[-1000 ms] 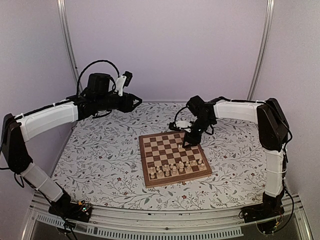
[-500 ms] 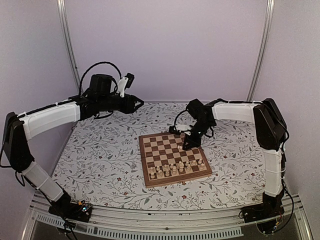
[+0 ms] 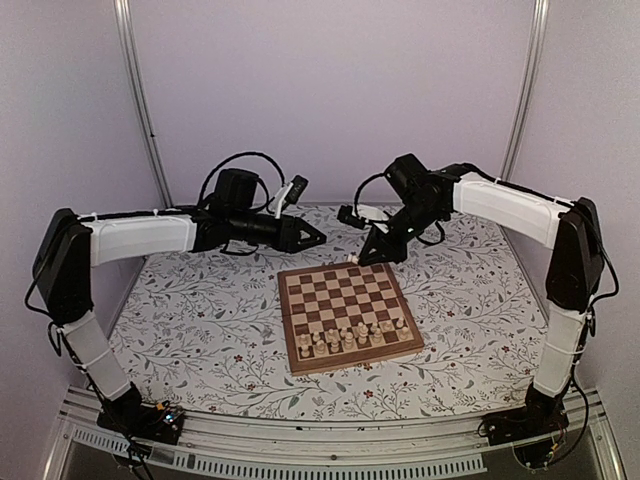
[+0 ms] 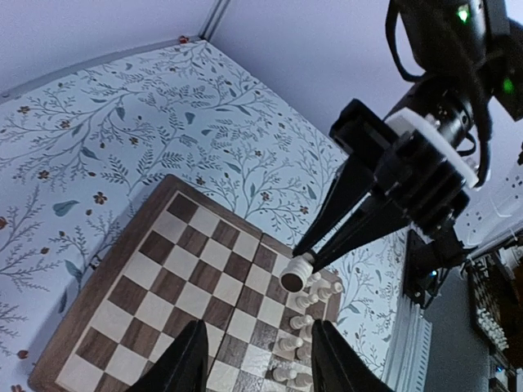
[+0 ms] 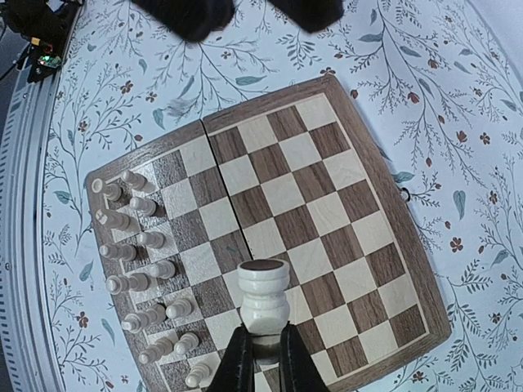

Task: Set up the chess pieces on the board
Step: Pick up the chess piece from the chessboard, then place the chess piece on the chessboard.

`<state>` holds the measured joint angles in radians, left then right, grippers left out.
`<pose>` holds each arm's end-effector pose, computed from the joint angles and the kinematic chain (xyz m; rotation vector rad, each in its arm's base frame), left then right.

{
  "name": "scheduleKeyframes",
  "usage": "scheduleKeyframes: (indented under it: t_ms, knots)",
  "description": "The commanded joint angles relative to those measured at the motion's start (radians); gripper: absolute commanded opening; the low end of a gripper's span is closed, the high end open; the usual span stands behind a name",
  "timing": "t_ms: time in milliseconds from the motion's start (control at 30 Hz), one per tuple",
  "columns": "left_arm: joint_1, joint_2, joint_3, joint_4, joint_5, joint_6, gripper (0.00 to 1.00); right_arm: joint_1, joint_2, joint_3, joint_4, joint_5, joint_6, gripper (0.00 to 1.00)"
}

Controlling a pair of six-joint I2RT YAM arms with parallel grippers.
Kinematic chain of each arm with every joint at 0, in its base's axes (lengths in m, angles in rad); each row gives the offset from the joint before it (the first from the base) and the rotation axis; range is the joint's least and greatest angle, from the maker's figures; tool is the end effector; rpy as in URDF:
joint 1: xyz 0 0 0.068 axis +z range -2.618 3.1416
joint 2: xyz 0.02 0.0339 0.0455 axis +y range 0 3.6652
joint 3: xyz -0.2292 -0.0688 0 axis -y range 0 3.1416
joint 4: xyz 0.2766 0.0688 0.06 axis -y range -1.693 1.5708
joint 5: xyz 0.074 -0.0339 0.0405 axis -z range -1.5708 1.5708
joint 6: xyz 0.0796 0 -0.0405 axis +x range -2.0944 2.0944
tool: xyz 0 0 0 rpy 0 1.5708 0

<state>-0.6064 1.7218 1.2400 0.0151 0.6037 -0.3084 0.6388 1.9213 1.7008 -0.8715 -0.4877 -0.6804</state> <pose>0.3457 -0.2947 0.2023 0.7163 2.0348 -1.1681 0.3376 0.2972 0.1987 -1.7094 1.9481 0.6304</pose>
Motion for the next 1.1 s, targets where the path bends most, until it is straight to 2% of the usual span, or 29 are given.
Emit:
scheduleKeyframes:
  t_ms: [0, 167, 567, 700, 767, 833, 1067]
  knots:
    - [-0.051, 0.044, 0.016, 0.031, 0.107, -0.022, 0.44, 0.019, -0.020, 0.013, -0.045, -0.043, 0.009, 0.05]
    - [-0.089, 0.101, 0.049, 0.001, 0.161, -0.019, 0.39, 0.047, -0.029, 0.011, -0.056, -0.045, -0.006, 0.06]
    - [-0.114, 0.158, 0.090, -0.089, 0.177, -0.001, 0.31, 0.088, -0.036, 0.005, -0.069, -0.032, -0.031, 0.06]
    - [-0.118, 0.173, 0.103, -0.110, 0.195, 0.003, 0.32, 0.088, -0.035, 0.001, -0.070, -0.007, -0.037, 0.07]
    - [-0.123, 0.182, 0.117, -0.135, 0.198, 0.016, 0.37, 0.088, -0.037, -0.004, -0.069, 0.006, -0.040, 0.07]
    - [-0.129, 0.191, 0.129, -0.158, 0.198, 0.030, 0.38, 0.088, -0.043, -0.007, -0.069, 0.010, -0.046, 0.06]
    - [-0.140, 0.215, 0.149, -0.186, 0.221, 0.039, 0.24, 0.088, -0.049, -0.014, -0.069, 0.018, -0.050, 0.07]
